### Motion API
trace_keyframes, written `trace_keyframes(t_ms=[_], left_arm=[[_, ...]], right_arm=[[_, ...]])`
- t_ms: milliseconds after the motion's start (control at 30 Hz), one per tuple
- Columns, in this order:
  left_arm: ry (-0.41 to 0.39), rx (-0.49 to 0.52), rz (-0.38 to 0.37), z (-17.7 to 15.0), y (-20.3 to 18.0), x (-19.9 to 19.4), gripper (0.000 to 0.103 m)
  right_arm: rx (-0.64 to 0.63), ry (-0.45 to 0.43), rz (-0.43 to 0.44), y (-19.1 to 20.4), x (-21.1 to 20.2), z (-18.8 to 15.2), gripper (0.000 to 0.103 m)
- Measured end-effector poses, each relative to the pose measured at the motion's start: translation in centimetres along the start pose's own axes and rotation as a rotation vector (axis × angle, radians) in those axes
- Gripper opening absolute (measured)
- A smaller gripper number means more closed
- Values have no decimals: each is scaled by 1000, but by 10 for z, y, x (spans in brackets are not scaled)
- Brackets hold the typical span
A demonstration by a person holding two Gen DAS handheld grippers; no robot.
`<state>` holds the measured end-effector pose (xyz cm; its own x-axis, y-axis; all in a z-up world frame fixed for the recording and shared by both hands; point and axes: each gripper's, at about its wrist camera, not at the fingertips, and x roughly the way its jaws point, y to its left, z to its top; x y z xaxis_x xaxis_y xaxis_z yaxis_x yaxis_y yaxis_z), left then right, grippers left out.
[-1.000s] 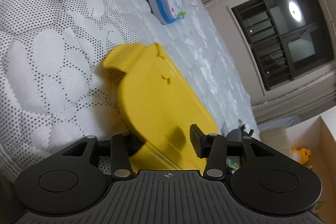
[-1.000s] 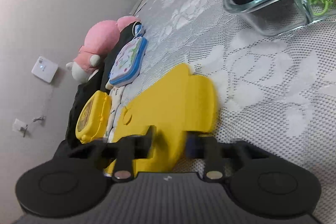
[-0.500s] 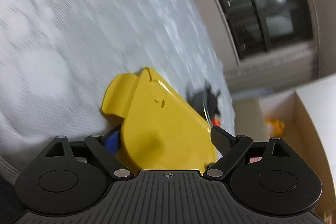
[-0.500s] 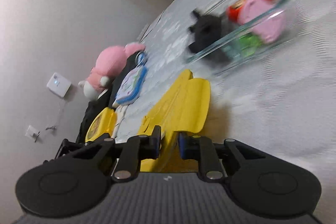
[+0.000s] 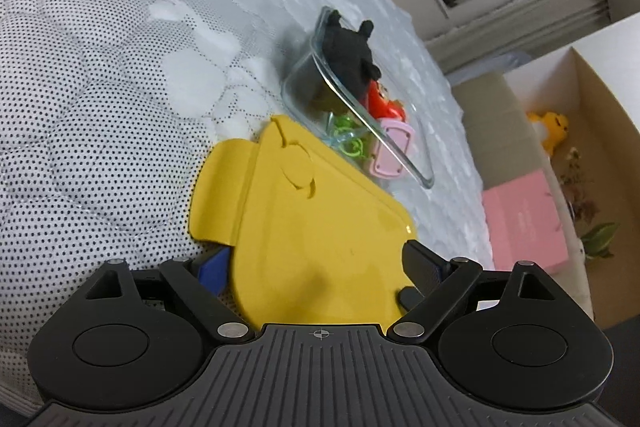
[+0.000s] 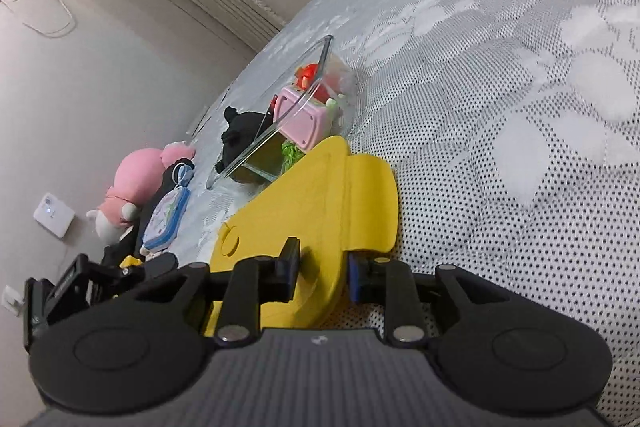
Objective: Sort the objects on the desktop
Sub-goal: 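Turn the yellow lid over with both tools and carry it above the container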
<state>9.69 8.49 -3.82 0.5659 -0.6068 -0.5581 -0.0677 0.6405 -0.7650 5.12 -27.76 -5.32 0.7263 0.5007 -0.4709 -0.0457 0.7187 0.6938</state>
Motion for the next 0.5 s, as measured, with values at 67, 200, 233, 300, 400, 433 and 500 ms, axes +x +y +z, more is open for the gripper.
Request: trace_keyframes(t_ms=[67, 200, 233, 300, 400, 433, 500], left_arm=[[1, -32, -12, 2, 5, -3, 92], [7, -53, -19, 4, 8, -3, 91], [7, -47, -14, 4, 6, -3, 91], [4, -31, 1, 3, 3, -2, 90], [2, -5, 37, 2, -1, -2, 79], [1, 2, 55, 3, -2, -2, 70], [-3, 17, 90, 3, -2, -4, 54]], right_arm=[[-17, -3, -11, 2, 1, 0, 30], [-46, -7, -27, 7, 1, -3, 33], [-54, -7, -31, 8, 1, -4, 34], [-68, -9, -39, 10, 1, -6, 38], [-91, -12, -51, 14, 1, -8, 38], [-98, -13, -55, 15, 1, -9, 39], [-109, -15, -61, 18, 1, -10, 44]])
